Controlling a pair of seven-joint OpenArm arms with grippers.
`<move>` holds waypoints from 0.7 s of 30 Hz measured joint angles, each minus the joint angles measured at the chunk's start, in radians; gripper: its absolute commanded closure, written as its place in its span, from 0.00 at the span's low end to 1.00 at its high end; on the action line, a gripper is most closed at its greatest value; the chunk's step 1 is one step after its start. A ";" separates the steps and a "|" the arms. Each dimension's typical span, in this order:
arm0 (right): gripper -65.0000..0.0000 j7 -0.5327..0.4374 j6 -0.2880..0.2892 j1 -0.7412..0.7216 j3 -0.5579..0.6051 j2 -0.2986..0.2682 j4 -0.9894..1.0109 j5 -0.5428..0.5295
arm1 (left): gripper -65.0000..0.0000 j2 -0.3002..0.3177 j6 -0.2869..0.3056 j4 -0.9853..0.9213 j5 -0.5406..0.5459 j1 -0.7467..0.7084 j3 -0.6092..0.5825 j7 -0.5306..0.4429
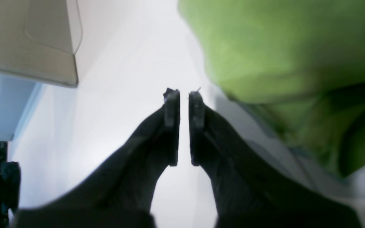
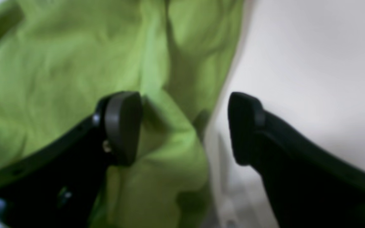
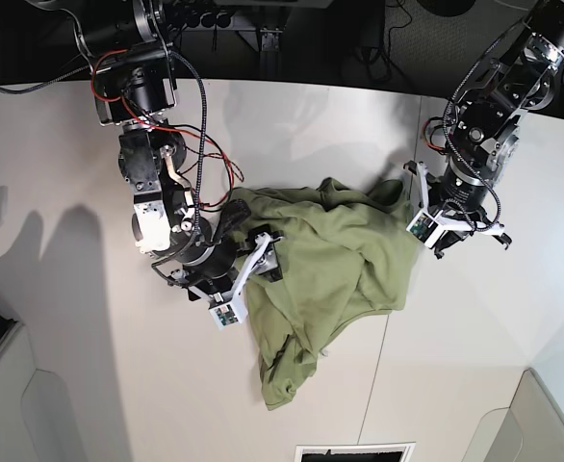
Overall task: Layout the t-shirt on the table in an organized manner, then fold the t-shirt properly
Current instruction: 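Lower the shirt onto the table and release with the right gripper, then grasp a shirt edge with the left gripper and drag it away from the right gripper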
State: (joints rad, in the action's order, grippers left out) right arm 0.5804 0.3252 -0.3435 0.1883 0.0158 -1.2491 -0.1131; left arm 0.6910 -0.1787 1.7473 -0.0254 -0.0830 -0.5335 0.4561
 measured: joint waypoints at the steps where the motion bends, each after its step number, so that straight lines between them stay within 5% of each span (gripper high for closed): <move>1: 0.43 -0.019 0.004 0.000 0.010 0.000 0.012 0.002 | 0.91 -0.007 0.000 0.000 0.000 0.000 0.000 0.000; 6: 1.00 -0.034 0.018 0.000 0.037 -0.002 -0.006 -0.002 | 0.91 -0.015 0.000 0.000 0.000 0.000 0.000 0.000; 14: 1.00 0.074 0.015 0.002 -0.027 0.000 -0.232 0.013 | 0.91 -0.015 0.000 0.000 0.000 -0.001 0.000 0.000; 21: 1.00 0.180 -0.012 0.032 -0.267 -0.005 -0.458 0.009 | 0.91 -0.015 0.000 0.000 0.000 0.000 0.000 0.000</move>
State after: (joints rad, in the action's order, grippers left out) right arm 0.7609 0.3130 -0.3115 -0.0788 0.0109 -1.7069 -0.1040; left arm 0.6758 -0.1791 1.7473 -0.0250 -0.0834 -0.5335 0.4564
